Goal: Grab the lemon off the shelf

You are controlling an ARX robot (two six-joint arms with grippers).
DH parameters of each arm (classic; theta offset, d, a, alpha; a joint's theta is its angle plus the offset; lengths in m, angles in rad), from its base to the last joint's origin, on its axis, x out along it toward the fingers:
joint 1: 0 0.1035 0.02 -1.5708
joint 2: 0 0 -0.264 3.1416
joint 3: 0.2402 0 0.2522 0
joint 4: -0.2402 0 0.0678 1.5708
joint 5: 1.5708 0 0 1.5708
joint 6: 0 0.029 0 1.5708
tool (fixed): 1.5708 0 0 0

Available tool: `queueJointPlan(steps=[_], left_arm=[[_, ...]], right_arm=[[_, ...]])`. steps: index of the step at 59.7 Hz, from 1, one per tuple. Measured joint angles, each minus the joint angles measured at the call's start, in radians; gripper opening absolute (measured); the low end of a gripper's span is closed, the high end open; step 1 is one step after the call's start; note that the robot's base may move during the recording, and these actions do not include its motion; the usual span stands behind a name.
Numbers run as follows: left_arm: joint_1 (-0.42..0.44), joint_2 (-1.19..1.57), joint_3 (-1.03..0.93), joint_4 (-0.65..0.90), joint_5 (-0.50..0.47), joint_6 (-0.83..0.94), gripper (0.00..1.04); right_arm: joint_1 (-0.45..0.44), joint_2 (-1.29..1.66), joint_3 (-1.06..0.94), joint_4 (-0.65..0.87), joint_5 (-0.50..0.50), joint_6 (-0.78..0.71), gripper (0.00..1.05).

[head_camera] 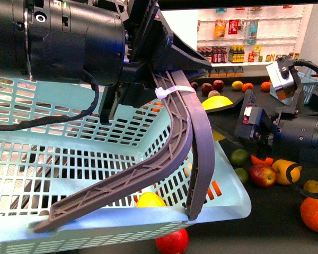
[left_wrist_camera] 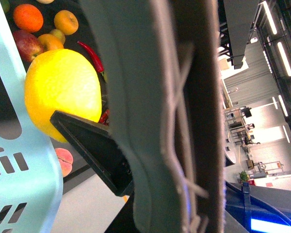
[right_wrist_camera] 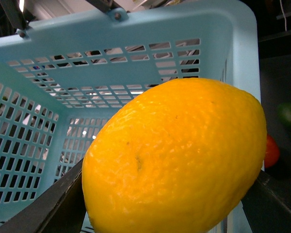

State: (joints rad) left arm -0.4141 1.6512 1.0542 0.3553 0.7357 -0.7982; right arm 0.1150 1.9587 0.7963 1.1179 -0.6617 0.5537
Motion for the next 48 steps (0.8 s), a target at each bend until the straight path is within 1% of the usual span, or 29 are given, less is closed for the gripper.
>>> queueJointPlan(steps=[7,10,14,18,27,34,41,48], left_arm=[[0.0,0.0,0.0,0.0,0.001,0.0,0.07],[0.0,0.0,0.0,0.0,0.001,0.0,0.07],[0.0,0.0,0.0,0.0,0.001,0.0,0.07],[0.0,0.0,0.0,0.0,0.0,0.0,0.07],[0.0,0.002,0.0,0.0,0.004,-0.005,0.07],[0.0,0.003,0.0,0.0,0.0,-0.007,0.07],[0.0,0.003,0.0,0.0,0.0,-0.006,0.07],[0.0,0.003,0.0,0.0,-0.002,-0.005,0.07]], right_arm=[[0.013,0.0,-0.002,-0.043,0.014,-0.046,0.8],[0.024,0.0,-0.004,-0.06,0.015,-0.074,0.92],[0.029,0.0,-0.005,-0.061,0.016,-0.084,0.99],[0.032,-0.001,-0.005,-0.061,0.017,-0.096,0.97],[0.033,-0.003,-0.005,-0.058,0.024,-0.1,0.97],[0.02,-0.01,-0.004,-0.06,0.053,-0.098,0.97],[-0.007,-0.052,0.001,-0.13,0.133,-0.123,0.97],[-0.03,-0.144,-0.003,-0.287,0.26,-0.23,0.97]])
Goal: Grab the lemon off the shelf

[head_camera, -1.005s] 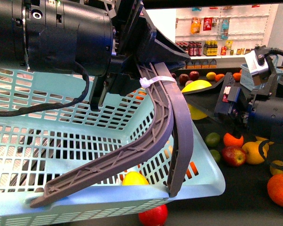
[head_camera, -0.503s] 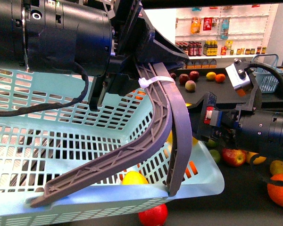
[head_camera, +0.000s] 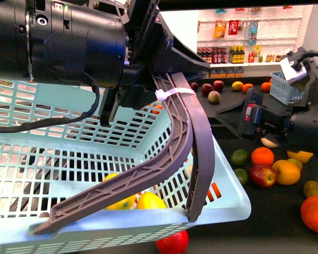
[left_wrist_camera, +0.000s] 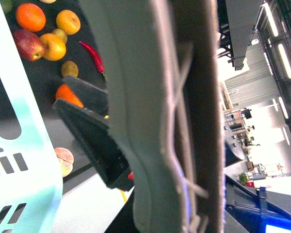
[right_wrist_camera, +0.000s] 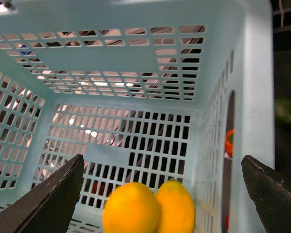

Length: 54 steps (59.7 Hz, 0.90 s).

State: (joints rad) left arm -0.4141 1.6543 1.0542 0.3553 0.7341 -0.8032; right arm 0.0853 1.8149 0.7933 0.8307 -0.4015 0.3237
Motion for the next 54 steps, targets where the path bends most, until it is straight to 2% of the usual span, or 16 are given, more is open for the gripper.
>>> queueJointPlan(steps=[5,11,19,26,27,32,39,43,47,54], left_arm=[[0.0,0.0,0.0,0.0,0.003,-0.002,0.07],[0.0,0.0,0.0,0.0,0.003,-0.002,0.07],[0.0,0.0,0.0,0.0,0.005,-0.002,0.07],[0.0,0.0,0.0,0.0,0.002,-0.001,0.07],[0.0,0.0,0.0,0.0,0.002,-0.001,0.07],[0.0,0.0,0.0,0.0,0.002,-0.002,0.07],[0.0,0.001,0.0,0.0,0.002,-0.002,0.07],[0.0,0.001,0.0,0.0,0.001,0.0,0.07],[0.0,0.001,0.0,0.0,0.006,-0.001,0.07],[0.0,0.001,0.0,0.0,0.005,-0.005,0.07]], right_arm=[[-0.025,-0.116,-0.048,-0.105,0.059,-0.085,0.97],[-0.069,-0.291,-0.142,-0.211,0.064,-0.184,0.97],[-0.2,-0.636,-0.277,-0.434,-0.038,-0.29,0.97],[-0.342,-0.92,-0.318,-0.669,-0.162,-0.341,0.97],[-0.349,-0.944,-0.322,-0.675,-0.156,-0.34,0.96],[-0.402,-1.161,-0.406,-0.658,0.009,-0.336,0.84],[-0.474,-1.458,-0.515,-0.821,0.016,-0.334,0.65],[-0.446,-1.572,-0.557,-0.838,0.053,-0.334,0.54],[-0.381,-1.638,-0.601,-0.838,0.132,-0.335,0.44],[-0.184,-1.719,-0.693,-0.844,0.347,-0.333,0.25]])
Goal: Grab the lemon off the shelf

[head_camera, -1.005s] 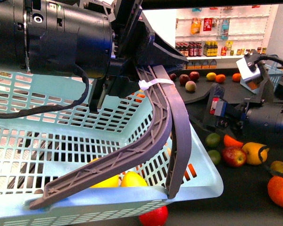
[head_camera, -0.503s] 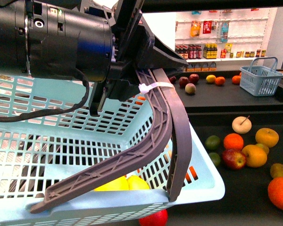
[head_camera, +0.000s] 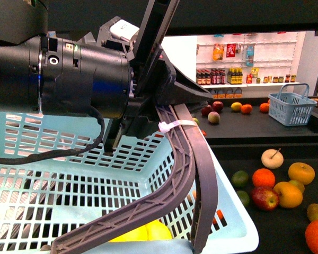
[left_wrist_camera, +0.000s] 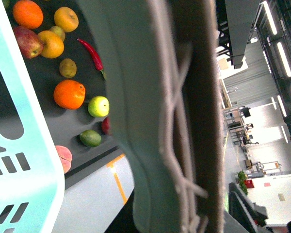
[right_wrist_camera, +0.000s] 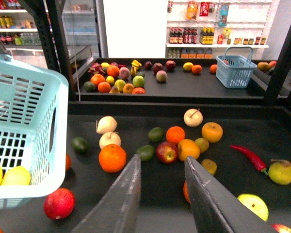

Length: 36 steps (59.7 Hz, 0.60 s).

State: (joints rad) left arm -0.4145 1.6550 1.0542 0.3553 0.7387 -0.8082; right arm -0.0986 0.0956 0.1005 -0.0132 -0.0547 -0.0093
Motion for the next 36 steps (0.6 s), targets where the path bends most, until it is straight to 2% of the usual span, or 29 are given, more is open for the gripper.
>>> queueJointPlan(steps=[3,8,28,36], left_arm=[[0.0,0.0,0.0,0.0,-0.003,0.002,0.07],[0.0,0.0,0.0,0.0,-0.002,0.006,0.07],[0.0,0.0,0.0,0.0,-0.002,0.003,0.07],[0.0,0.0,0.0,0.0,-0.002,0.003,0.07]], right_arm=[[0.064,-0.023,-0.028,0.001,0.03,0.001,0.16],[0.089,-0.062,-0.068,0.008,0.045,0.0,0.02],[0.095,-0.089,-0.085,0.011,0.051,0.004,0.03],[0.095,-0.089,-0.085,0.011,0.051,0.005,0.25]])
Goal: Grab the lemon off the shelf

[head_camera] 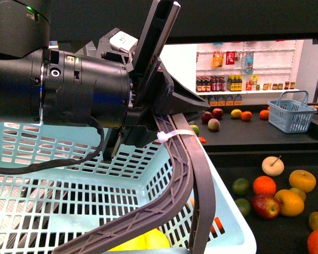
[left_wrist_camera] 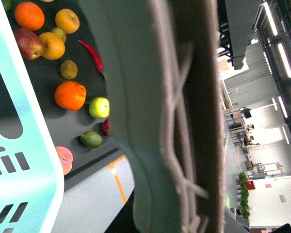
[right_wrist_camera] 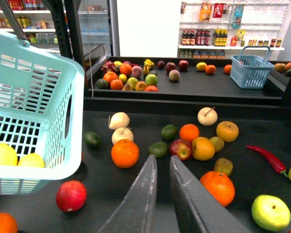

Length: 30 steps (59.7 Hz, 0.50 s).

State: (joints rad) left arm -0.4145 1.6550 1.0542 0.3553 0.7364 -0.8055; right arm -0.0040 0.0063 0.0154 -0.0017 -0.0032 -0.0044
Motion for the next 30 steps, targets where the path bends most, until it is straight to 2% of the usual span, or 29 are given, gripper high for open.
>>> queueJointPlan(steps=[27,30], left_arm=[[0.0,0.0,0.0,0.0,0.0,0.0,0.07],[0.0,0.0,0.0,0.0,0.0,0.0,0.07]], right_arm=[[0.0,0.0,0.0,0.0,0.0,0.0,0.97],[0.0,0.0,0.0,0.0,0.0,0.001,0.98]])
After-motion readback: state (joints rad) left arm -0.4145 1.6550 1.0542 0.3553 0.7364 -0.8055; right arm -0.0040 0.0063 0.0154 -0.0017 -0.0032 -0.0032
